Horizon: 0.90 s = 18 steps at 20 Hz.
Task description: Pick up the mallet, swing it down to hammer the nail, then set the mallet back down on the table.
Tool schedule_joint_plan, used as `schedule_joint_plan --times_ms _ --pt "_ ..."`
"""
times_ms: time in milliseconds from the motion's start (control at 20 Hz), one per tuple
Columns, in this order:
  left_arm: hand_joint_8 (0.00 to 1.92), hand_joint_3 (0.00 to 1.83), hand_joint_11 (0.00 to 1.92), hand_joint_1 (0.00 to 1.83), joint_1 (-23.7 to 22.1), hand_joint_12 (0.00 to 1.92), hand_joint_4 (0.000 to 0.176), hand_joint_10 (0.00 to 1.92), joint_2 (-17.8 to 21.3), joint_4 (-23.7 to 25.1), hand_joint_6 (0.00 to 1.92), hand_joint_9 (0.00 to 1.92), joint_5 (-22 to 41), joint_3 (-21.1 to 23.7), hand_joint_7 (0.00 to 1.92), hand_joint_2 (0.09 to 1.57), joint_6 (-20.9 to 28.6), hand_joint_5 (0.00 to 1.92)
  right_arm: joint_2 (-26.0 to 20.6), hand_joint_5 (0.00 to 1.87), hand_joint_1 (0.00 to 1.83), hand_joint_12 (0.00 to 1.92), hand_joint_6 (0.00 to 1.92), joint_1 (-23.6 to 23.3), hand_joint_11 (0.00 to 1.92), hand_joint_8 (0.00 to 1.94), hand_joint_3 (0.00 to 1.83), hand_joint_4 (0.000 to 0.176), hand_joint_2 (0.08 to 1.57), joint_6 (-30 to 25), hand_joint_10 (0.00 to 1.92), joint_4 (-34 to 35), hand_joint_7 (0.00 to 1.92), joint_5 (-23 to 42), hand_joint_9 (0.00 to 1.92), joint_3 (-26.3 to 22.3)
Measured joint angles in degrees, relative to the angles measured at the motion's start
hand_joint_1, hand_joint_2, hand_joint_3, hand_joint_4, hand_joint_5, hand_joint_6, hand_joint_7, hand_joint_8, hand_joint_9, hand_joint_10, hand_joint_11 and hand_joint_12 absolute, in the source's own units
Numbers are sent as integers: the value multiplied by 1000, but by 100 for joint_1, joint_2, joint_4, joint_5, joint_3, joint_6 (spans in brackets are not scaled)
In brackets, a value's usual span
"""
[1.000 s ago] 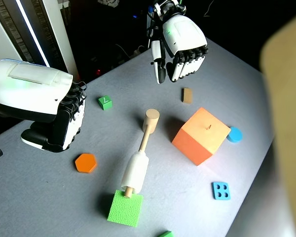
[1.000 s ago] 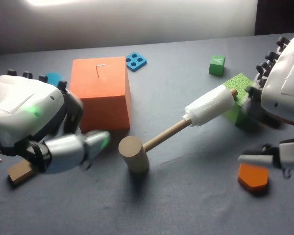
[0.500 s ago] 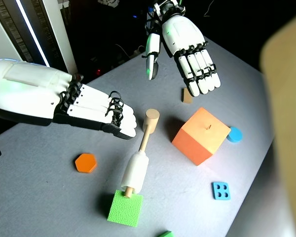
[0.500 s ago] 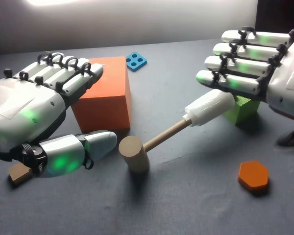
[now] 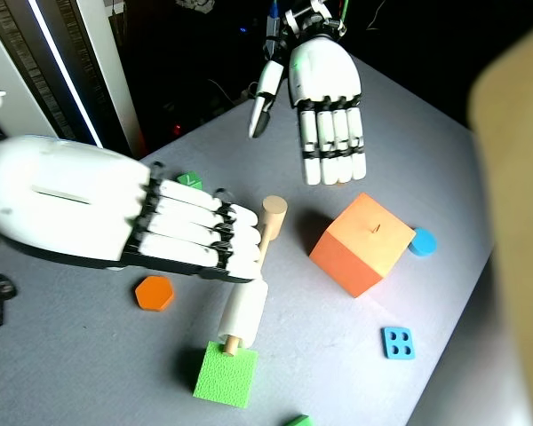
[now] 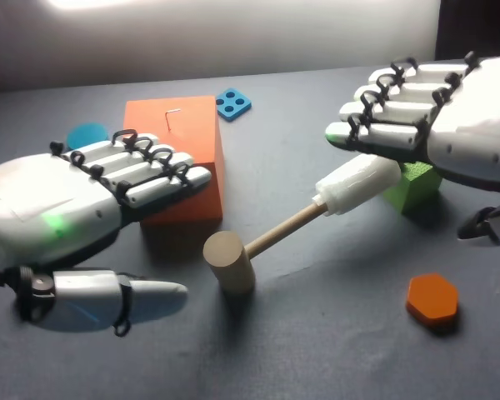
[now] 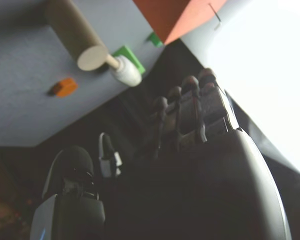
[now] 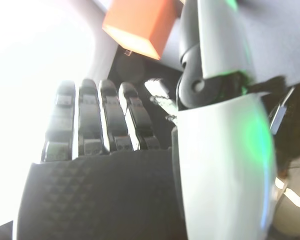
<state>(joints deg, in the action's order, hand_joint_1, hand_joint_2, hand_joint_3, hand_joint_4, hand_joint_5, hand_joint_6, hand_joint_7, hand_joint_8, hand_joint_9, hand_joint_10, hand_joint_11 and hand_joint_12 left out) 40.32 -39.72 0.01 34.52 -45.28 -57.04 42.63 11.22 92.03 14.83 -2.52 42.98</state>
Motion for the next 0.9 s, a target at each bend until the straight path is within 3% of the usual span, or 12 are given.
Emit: schedule_joint_plan --times_ms 100,250,300,400,450,500,550,750,900 --pt "0 19 0 0 4 0 0 0 0 203 0 0 -83 -164 0 1252 229 0 -4 0 1243 0 0 225 0 0 2 0 932 785 0 4 0 468 0 -17" --pt "0 19 0 0 138 0 0 0 0 437 0 0 -120 -367 0 1257 496 0 20 0 1256 0 0 249 0 0 14 0 961 986 0 341 0 752 0 -9" --pt "0 17 0 0 179 0 0 0 0 505 0 0 -162 -431 0 1254 542 0 74 0 1264 0 0 247 0 0 23 0 981 1298 0 901 0 752 0 0" --pt "0 14 0 0 212 0 0 0 -7 542 0 0 -177 -529 0 1251 590 0 227 0 1244 0 0 212 0 0 26 0 996 3117 0 2938 0 787 0 0" --pt "0 14 0 0 212 0 0 0 -50 553 0 0 -146 -629 0 1251 654 0 426 0 1229 0 0 184 0 0 20 0 985 4717 0 4509 0 1161 0 -7" --pt "0 13 0 0 210 0 0 0 -101 546 0 0 -101 -699 0 1250 726 0 625 0 1224 0 0 151 0 0 17 0 980 5748 0 5508 0 1596 0 -4" --pt "0 13 0 0 190 0 0 0 -146 573 0 0 -68 -765 0 1251 774 0 748 0 1234 0 0 142 0 0 16 0 983 6288 0 6135 0 1886 0 -4" --pt "0 10 0 0 109 0 0 0 -304 597 0 0 -35 -970 0 1248 835 0 1220 0 1252 0 0 125 0 0 3 0 960 7676 0 8181 0 2413 0 26" --pt "0 10 0 0 109 0 0 0 -306 632 0 0 63 -997 0 1250 911 0 1576 0 1209 0 0 105 0 0 3 0 961 7989 0 9162 0 2546 0 323"
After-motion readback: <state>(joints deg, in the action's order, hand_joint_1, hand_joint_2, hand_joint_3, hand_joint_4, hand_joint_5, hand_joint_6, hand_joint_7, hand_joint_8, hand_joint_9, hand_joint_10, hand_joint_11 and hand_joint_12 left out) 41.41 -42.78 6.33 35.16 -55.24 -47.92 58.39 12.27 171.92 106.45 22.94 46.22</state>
